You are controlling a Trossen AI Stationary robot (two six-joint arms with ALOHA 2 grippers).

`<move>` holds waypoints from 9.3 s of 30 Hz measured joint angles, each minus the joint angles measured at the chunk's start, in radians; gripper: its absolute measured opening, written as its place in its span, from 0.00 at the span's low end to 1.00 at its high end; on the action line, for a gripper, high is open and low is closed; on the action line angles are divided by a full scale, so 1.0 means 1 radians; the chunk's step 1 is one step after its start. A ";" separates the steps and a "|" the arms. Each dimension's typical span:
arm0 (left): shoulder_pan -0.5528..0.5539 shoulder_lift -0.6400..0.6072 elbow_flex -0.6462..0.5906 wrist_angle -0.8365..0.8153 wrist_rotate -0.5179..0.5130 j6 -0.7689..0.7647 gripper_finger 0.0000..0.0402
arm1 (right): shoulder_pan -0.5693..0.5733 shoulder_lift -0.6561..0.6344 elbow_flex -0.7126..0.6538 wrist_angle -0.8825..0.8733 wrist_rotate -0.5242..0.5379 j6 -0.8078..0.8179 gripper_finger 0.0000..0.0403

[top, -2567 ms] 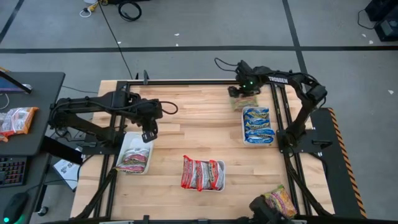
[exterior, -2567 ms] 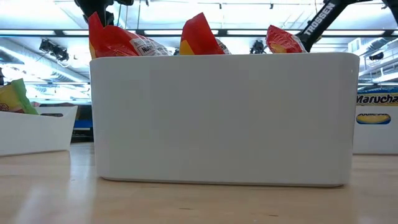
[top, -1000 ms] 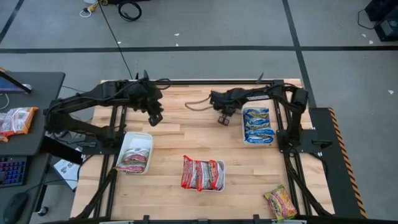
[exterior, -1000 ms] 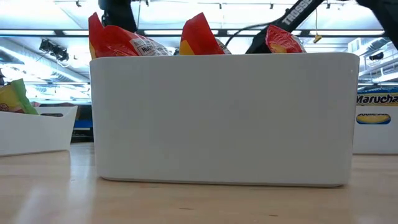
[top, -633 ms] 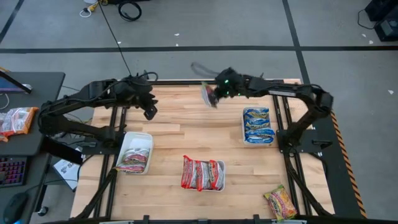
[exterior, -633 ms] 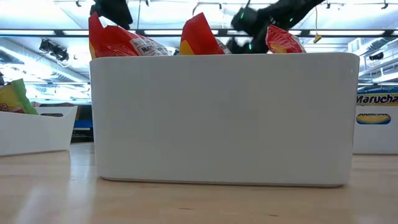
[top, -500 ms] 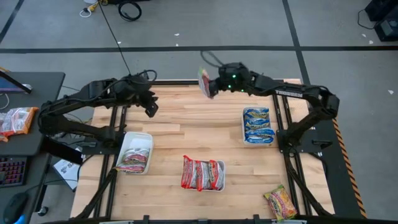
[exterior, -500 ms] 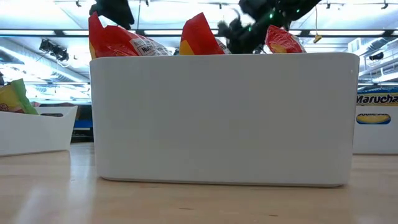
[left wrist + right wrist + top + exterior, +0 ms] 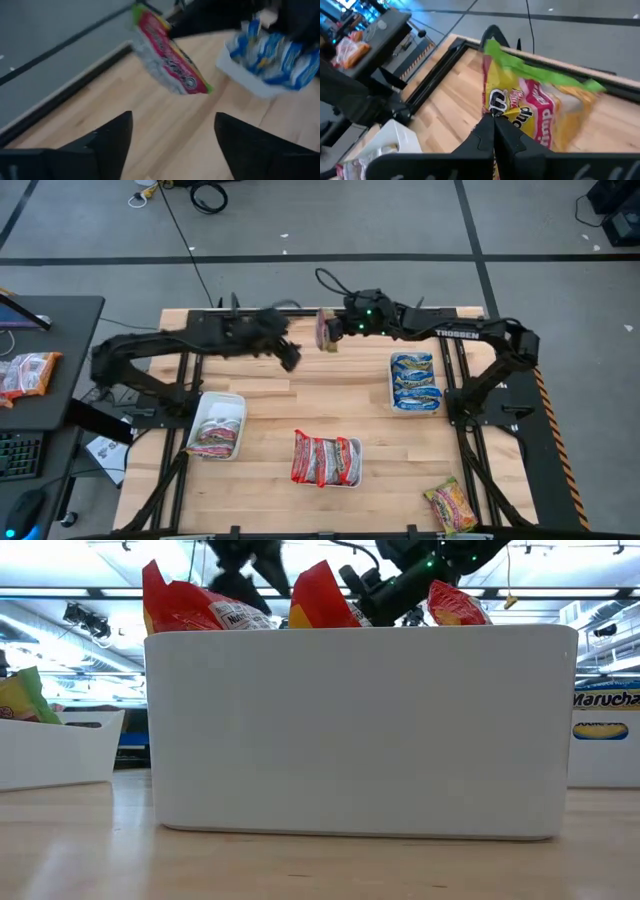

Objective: Sort Maruchan noodles
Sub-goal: Put the top green noodle pack into the left white bin, then adjust the green noodle pack on the left white bin

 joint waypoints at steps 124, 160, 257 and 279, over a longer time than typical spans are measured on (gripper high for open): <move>-0.406 -0.186 -0.555 -0.582 0.182 0.599 0.39 | 0.056 -0.327 0.001 -0.316 -0.063 -0.109 0.39; -0.253 -0.016 -0.583 -0.441 -0.050 0.463 0.65 | 0.125 -0.327 0.000 -0.371 -0.109 -0.095 0.39; 0.048 0.010 -0.573 -0.346 0.996 0.599 0.01 | 0.337 -0.327 0.000 -0.566 -0.003 -0.124 0.39; -0.074 0.010 -0.585 -0.488 0.704 0.485 0.35 | 0.337 -0.327 0.000 -0.565 0.037 -0.130 0.39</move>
